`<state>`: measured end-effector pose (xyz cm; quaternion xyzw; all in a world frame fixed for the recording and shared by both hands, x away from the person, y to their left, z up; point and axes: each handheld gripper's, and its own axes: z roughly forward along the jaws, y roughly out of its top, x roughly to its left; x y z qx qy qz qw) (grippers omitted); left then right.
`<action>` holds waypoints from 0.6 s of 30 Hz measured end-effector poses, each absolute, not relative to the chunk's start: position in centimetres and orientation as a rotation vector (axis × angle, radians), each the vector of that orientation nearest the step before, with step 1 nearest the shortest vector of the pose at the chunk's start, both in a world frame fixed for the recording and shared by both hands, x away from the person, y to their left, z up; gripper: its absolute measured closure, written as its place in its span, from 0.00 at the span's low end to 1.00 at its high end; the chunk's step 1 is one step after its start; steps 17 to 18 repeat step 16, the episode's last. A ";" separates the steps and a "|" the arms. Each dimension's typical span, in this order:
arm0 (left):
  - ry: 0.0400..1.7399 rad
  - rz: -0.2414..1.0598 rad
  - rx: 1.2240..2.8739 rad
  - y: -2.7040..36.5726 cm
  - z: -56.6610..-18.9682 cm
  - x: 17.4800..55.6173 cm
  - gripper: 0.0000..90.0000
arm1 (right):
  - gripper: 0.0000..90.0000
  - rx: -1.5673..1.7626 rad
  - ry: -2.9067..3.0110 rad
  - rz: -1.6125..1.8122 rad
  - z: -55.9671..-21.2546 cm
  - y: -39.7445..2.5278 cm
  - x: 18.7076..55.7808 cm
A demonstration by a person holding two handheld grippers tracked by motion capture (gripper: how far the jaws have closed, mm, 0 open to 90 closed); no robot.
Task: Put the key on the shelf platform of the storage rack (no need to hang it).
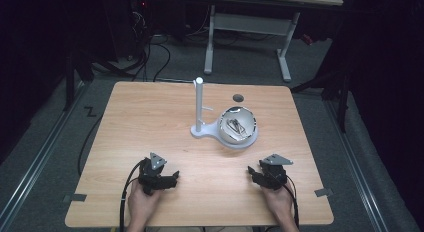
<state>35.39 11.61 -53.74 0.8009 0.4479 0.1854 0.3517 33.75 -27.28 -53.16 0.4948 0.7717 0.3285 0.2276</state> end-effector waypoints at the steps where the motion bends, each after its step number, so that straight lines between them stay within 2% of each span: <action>1: 1.159 0.480 2.073 11.6 -53.7 35.4 0.17 | 0.49 1.365 2.124 0.903 -53.2 -27.3 33.8; 18: 1.158 0.479 2.073 11.6 -53.7 35.4 0.17 | 0.45 1.380 2.122 0.902 -53.2 -27.2 33.8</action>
